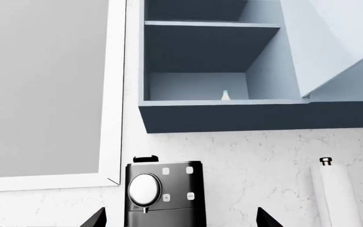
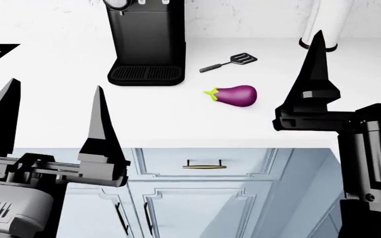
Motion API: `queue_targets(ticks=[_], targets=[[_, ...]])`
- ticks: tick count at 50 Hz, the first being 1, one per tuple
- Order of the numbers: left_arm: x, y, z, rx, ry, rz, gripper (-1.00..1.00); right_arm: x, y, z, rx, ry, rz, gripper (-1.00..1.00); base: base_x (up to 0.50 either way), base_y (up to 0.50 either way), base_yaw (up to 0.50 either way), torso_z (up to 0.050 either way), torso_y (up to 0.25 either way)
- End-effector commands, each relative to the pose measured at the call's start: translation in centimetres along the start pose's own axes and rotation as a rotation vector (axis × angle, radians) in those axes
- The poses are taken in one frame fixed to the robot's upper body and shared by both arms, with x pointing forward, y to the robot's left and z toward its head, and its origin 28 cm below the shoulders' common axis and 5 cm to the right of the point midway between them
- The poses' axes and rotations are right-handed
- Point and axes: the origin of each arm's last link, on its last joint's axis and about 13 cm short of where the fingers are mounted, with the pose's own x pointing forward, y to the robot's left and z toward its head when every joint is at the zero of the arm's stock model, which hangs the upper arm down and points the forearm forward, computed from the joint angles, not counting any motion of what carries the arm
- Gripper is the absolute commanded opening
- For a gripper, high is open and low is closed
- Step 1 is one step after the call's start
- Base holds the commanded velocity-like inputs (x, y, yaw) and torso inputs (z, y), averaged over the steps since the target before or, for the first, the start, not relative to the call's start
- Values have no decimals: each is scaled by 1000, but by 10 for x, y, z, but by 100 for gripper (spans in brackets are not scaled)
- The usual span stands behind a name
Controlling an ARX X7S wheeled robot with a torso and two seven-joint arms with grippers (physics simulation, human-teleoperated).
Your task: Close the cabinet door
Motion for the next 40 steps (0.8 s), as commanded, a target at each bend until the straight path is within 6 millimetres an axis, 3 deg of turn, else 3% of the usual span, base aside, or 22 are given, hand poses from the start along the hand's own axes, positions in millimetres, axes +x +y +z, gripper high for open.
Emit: queue_targets(ticks=[1, 28, 40], targets=[[-3, 3, 4, 17, 25, 20, 100, 0, -3, 5, -14, 7, -16, 100, 500, 0, 0, 0, 0], [-3, 1, 1, 28, 50, 7, 100, 3, -4, -1, -18, 26, -27, 100, 500, 0, 0, 0, 1], [-3, 0, 2, 32, 39, -8, 100, 3, -4, -2, -24, 14, -32, 100, 83, 0, 0, 47, 0]])
